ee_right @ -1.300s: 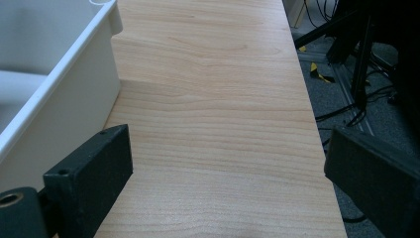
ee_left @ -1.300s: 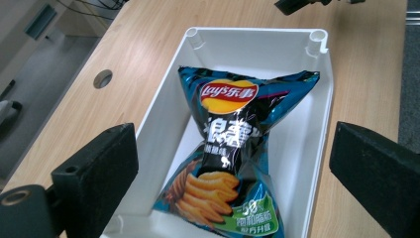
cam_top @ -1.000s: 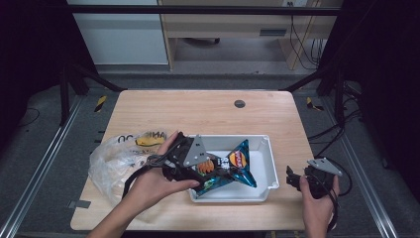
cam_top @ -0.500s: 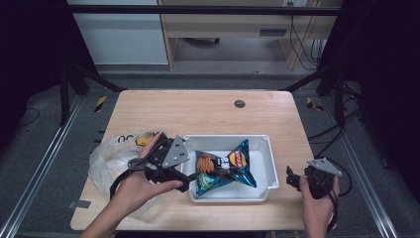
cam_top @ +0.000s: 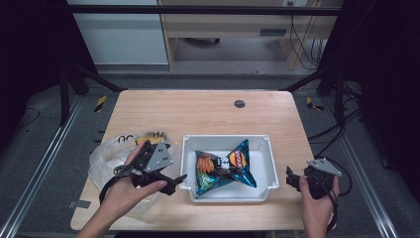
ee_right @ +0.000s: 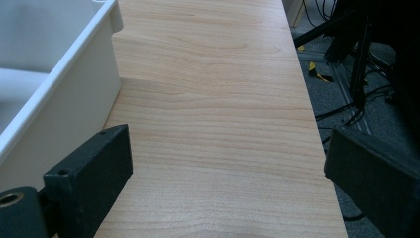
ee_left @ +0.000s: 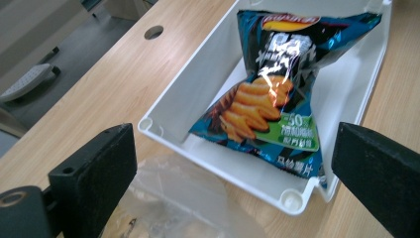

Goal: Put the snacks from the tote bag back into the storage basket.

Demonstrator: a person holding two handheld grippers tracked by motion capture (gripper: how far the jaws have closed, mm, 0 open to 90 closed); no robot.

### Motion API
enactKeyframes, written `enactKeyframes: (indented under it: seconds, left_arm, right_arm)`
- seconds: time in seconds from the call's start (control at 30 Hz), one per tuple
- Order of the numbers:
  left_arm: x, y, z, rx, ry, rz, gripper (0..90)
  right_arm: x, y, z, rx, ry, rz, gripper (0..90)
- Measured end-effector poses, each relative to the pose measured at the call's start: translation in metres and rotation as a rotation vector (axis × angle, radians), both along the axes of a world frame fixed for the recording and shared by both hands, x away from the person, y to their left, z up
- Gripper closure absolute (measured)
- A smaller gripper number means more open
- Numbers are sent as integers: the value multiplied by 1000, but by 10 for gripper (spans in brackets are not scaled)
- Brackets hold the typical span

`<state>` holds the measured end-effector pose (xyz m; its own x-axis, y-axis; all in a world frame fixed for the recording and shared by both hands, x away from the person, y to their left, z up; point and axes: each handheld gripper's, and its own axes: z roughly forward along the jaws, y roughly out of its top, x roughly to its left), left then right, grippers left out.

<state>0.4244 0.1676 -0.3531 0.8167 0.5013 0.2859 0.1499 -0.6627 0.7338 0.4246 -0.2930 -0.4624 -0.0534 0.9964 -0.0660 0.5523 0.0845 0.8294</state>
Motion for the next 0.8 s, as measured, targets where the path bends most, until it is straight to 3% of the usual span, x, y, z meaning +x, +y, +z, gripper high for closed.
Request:
enactKeyframes:
  seconds: [0.8]
  left_arm:
    - [14,52,-46,-15,65,109,34]
  right_arm:
    - [0,1,0,-3,-2,-1,52]
